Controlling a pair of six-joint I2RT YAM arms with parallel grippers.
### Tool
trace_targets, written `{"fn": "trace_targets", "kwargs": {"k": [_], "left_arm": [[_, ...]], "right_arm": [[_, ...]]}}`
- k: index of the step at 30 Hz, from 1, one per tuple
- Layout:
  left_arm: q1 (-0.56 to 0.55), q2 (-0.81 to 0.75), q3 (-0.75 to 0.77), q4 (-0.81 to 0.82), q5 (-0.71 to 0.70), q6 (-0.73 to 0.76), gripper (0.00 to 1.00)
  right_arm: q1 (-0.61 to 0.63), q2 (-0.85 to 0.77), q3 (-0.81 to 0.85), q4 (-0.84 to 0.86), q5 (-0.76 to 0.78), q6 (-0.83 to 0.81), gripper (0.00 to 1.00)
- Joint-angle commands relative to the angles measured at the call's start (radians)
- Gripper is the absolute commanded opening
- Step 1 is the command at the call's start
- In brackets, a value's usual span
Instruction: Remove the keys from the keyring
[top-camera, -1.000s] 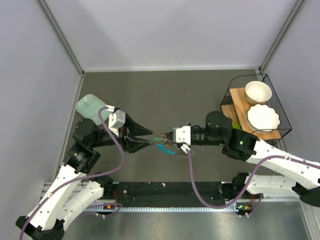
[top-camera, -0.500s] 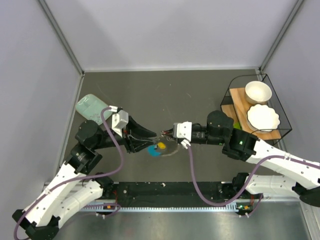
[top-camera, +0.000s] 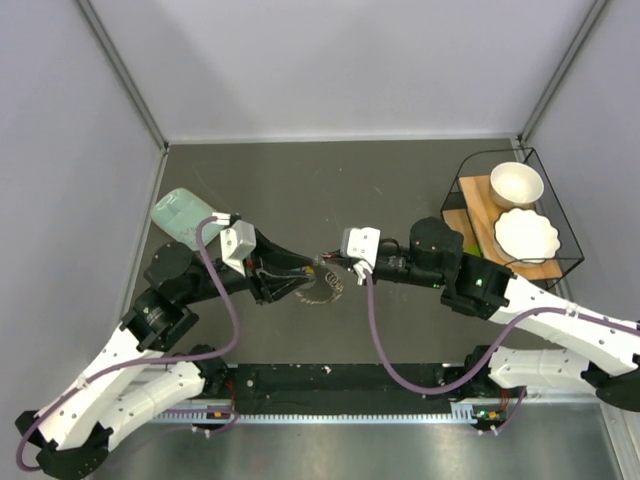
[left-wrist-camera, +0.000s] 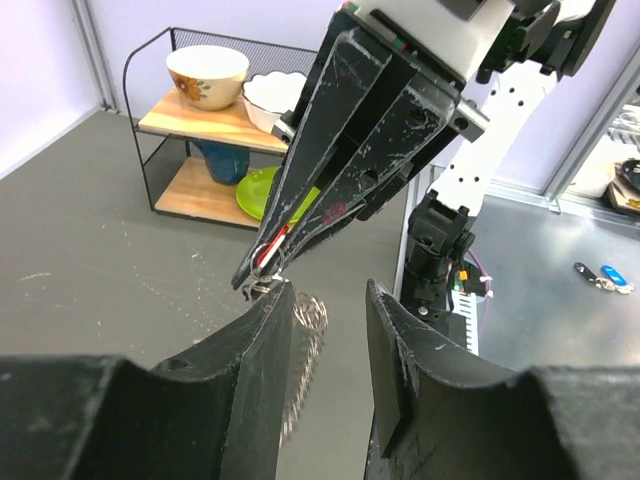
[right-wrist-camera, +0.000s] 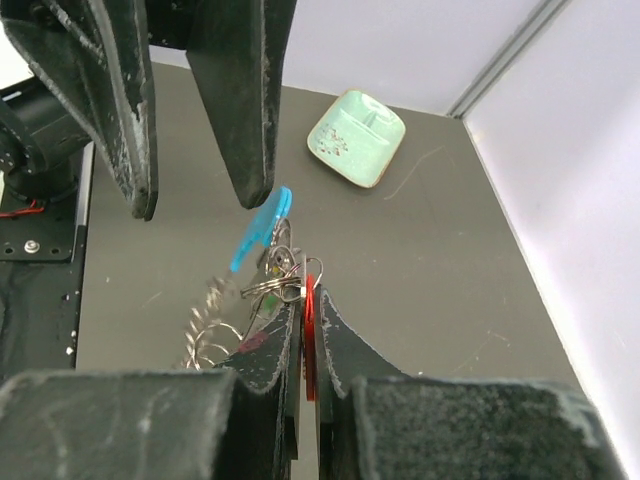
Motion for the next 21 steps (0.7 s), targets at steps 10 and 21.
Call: {"fn": "trace_targets", "kwargs": {"k": [10,21], "left_arm": [[-0.051,0.019,0.032,-0.039,-0.172,0.079,0.41],[-0.06,-0.012,-0.092,0.06,-0.308,0.048,0.43]], "right_arm": [[-0.002,0.034,0.127,-0.012,0.1,0.115,0.0],[0.0,0.12,0.24,-0.208,0.215,0.172,0.0]]}}
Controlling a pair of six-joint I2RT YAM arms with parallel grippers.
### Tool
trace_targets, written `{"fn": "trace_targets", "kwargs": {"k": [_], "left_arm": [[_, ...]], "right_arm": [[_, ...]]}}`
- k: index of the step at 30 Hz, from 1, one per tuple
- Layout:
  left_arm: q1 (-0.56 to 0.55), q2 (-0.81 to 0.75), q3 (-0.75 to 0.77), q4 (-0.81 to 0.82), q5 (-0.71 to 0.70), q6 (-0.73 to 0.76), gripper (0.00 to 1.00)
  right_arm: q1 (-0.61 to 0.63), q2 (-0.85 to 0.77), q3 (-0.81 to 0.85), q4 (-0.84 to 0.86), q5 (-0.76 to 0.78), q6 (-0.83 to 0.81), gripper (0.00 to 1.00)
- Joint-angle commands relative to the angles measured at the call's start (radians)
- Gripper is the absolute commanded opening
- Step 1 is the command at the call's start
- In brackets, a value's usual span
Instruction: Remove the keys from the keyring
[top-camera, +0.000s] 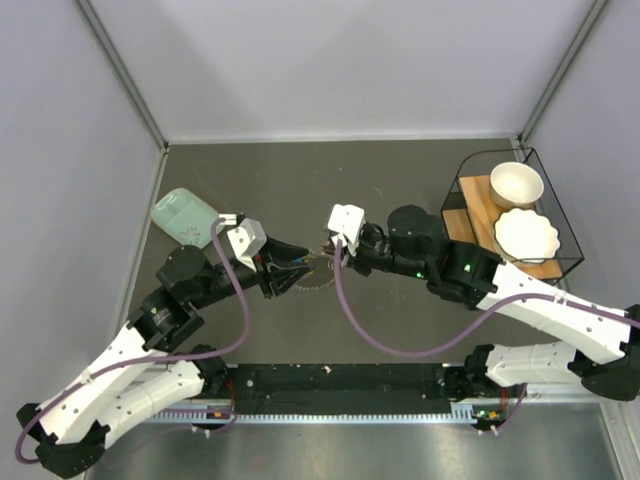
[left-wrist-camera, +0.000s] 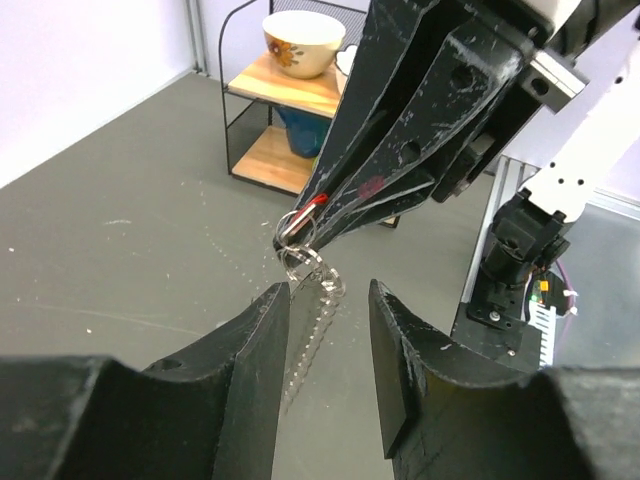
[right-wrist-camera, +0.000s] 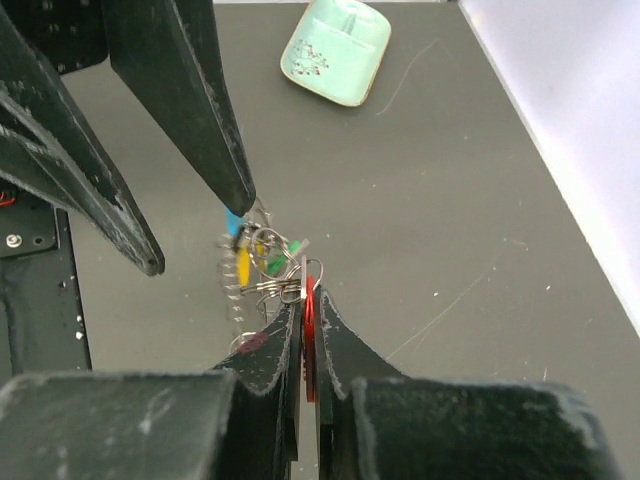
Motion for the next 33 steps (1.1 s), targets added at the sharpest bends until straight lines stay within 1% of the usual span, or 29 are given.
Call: {"fn": "trace_targets", "kwargs": {"k": [1,4,7,8,11,15,22,27,30,33], "left_arm": [[-0.004,-0.014,-0.066,0.124,-0.063,-0.025,0.44],[-0.004,0.0,-0.081,0.141,-0.051,-0.036,0.45],[-0.004,0.022,-0.083,0.147,-0.034,-0.036,0.46],[-0.003,0.029,-0.083,0.176,-0.035,-0.033,0.46],[-0.003,0.031,-0.083,0.195,-0.031,-0.031,0.47],[-0.004,0.04,-0.077,0.201,-0.037,-0.035,0.47],[-0.004,0.074,-0.067,0.21,0.009,-0.041,0.47],[-0.004,0.098,-0.069,0.212,-0.028,-0.038,0.46],[-0.006,0.104,-0.066,0.216,-0.064,-0.038,0.43],[-0.006,0.103,-0.067,0.216,-0.089,-0.028,0.3]], "right_arm": [[0.0,0.016,0.114,-0.047,0.055,0.05,0.0],[-0.001,0.031,0.134,-0.079,0.055,0.072,0.0],[0.0,0.038,0.143,-0.081,0.037,0.082,0.0],[0.002,0.038,0.143,-0.081,0.031,0.082,0.0],[0.0,0.036,0.142,-0.082,0.021,0.087,0.0],[0.002,0.032,0.134,-0.081,0.018,0.096,0.0],[0.0,0.021,0.122,-0.082,0.018,0.109,0.0],[0.002,0.015,0.123,-0.081,0.009,0.112,0.0],[0.002,0.013,0.119,-0.079,0.005,0.112,0.0],[0.002,0.004,0.109,-0.079,0.001,0.113,0.0]]}}
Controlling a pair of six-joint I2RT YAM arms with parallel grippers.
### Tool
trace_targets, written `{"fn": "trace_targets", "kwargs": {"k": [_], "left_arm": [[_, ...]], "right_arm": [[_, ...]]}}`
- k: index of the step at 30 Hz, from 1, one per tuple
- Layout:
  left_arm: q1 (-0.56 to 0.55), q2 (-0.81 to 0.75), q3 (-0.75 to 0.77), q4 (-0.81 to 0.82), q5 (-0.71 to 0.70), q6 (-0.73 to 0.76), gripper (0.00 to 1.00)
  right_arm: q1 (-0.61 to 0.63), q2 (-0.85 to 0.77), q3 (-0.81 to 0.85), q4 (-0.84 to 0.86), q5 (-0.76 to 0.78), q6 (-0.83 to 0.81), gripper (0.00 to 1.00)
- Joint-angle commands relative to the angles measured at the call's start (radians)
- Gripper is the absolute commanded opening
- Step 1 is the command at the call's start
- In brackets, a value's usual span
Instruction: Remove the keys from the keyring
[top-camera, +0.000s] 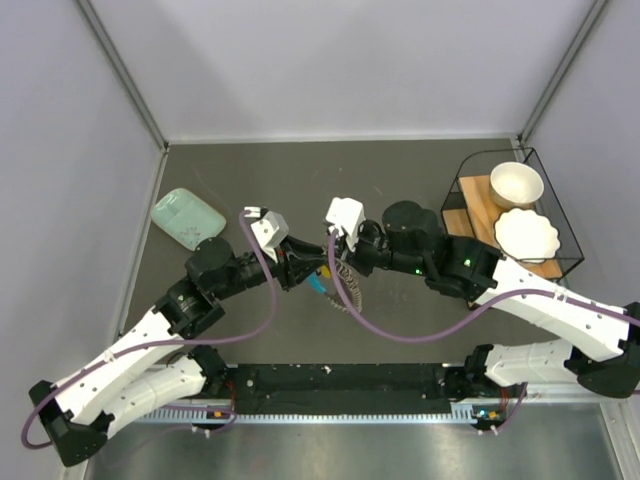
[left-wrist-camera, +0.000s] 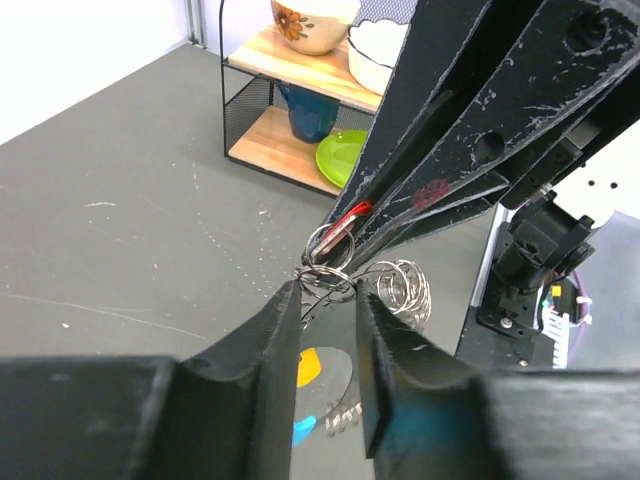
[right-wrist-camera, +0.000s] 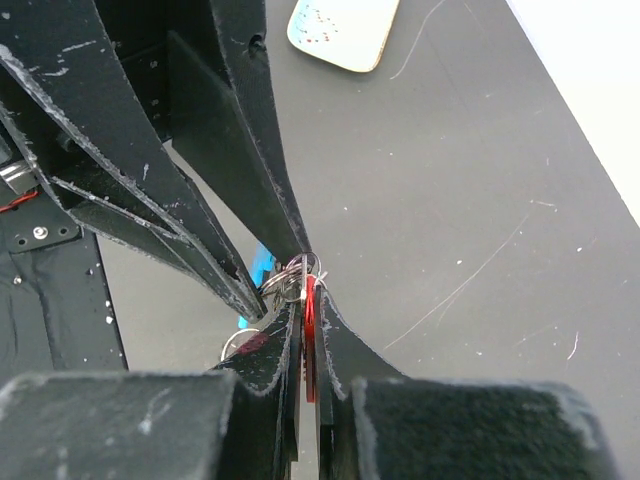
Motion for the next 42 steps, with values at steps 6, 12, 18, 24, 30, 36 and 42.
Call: {"fn": "trace_targets", "kwargs": {"k": [6,12,18,24,30,36,42], "left_arm": [[-0.003,-0.028,0.008,0.037,-0.074,0.014,0.0],[-0.003,-0.042,0.0,0.026,-0.075,0.001,0.0],[-0.003,-0.079,-0.019,0.026,-0.09,-0.009,0.0],[-0.003,-0.125,-0.047,0.05,-0.1,-0.007,0.0],[-0.003,-0.139,-0.059,0.069,-0.092,-0.012,0.0],[-0.003,-0.165,-0.073,0.089,-0.116,-0.019,0.0],[-0.003,-0.142,-0.059,0.04,-0.135,-0.003,0.01]], "right_arm": [[0.001,-0.056,0.007,0.057,-0.015,0.018,0.0],[0.001,-0.068,0.0,0.055,-0.004,0.012,0.0],[0.001,-0.082,-0.023,0.055,0.021,0.003,0.0],[0.003,-0.09,-0.048,0.061,-0.013,0.01,0.0],[0.003,-0.084,-0.057,0.08,-0.044,0.009,0.0],[0.003,-0.082,-0.075,0.095,-0.076,0.004,0.0],[0.001,-0.101,-0.072,0.109,-0.059,-0.026,0.0]]}}
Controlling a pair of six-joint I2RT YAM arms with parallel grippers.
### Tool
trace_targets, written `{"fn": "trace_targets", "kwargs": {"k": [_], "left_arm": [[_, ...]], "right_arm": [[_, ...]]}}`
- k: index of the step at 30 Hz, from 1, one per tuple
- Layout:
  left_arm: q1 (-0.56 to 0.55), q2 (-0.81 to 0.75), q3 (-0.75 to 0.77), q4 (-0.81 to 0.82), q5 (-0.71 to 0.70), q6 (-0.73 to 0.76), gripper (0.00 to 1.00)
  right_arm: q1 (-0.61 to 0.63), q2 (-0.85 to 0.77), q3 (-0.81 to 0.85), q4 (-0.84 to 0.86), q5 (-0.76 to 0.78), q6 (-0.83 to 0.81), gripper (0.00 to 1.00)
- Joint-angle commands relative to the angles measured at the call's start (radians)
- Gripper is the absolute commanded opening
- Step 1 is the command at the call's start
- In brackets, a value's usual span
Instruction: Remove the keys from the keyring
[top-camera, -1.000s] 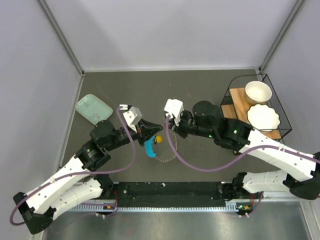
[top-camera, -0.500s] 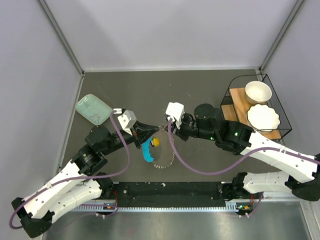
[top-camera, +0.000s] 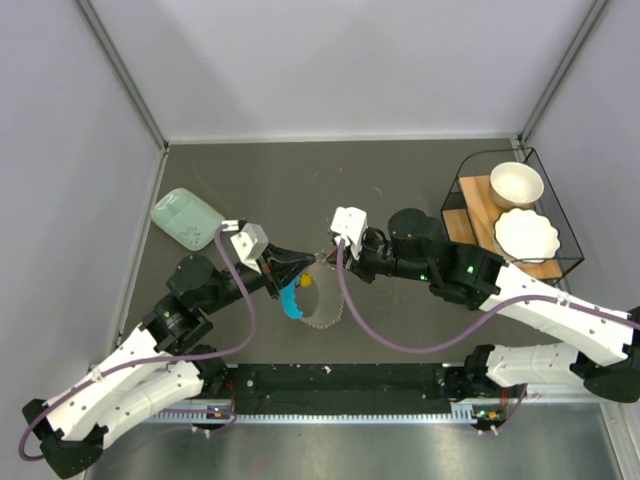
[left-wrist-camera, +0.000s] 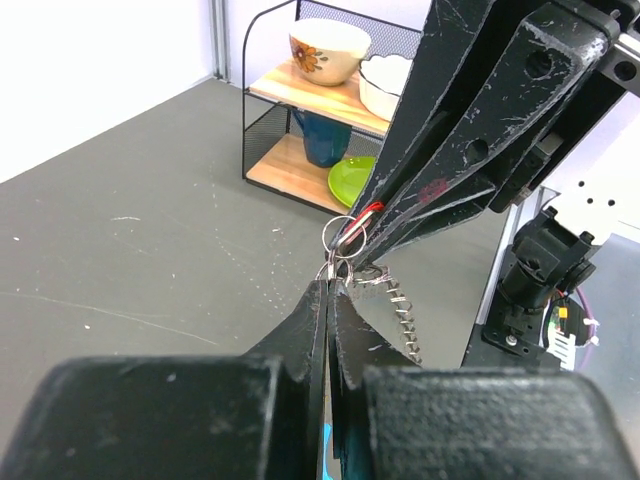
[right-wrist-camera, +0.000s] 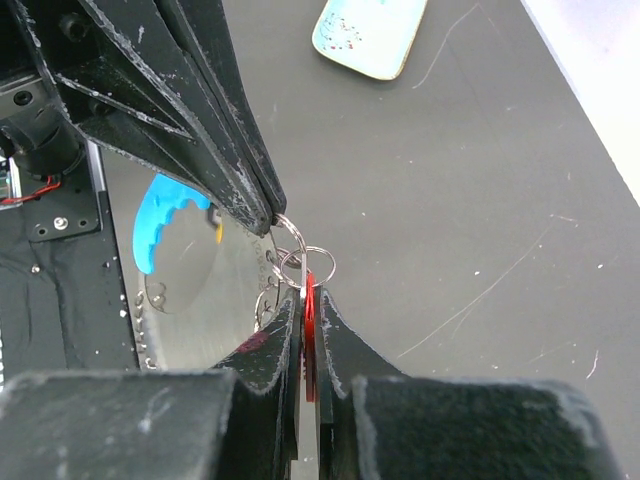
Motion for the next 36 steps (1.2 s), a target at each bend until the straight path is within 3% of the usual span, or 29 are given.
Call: {"fn": "trace_targets", "kwargs": {"k": [1,6,12,25,36], "left_arm": [[0.008,0.013,0.02,0.015,-0.068,0.02,0.06],[0.008,0.052,0.072,-0.079,-0.059,0.033,0.27],[0.008,0.111,0.115,-0.093,0.05,0.04,0.35],[0.008,0.122,0.138,-0.119,0.051,0.096,0.37],[0.008,0.145,0.143,-0.105,0.136,0.112,0.33]], "right_arm": [[0.001,-0.053,0.013,0.056,-0.004,-0.033,0.0],[0.001,-0.051,0.019,0.054,-0.017,-0.047,0.0],[0.003,-0.045,0.018,0.054,-0.027,-0.027,0.0],[0.007,-0.045,0.007,0.054,-0.023,-0.013,0.0],[0.007,-0.046,-0.005,0.054,-0.037,-0.013,0.0]]}}
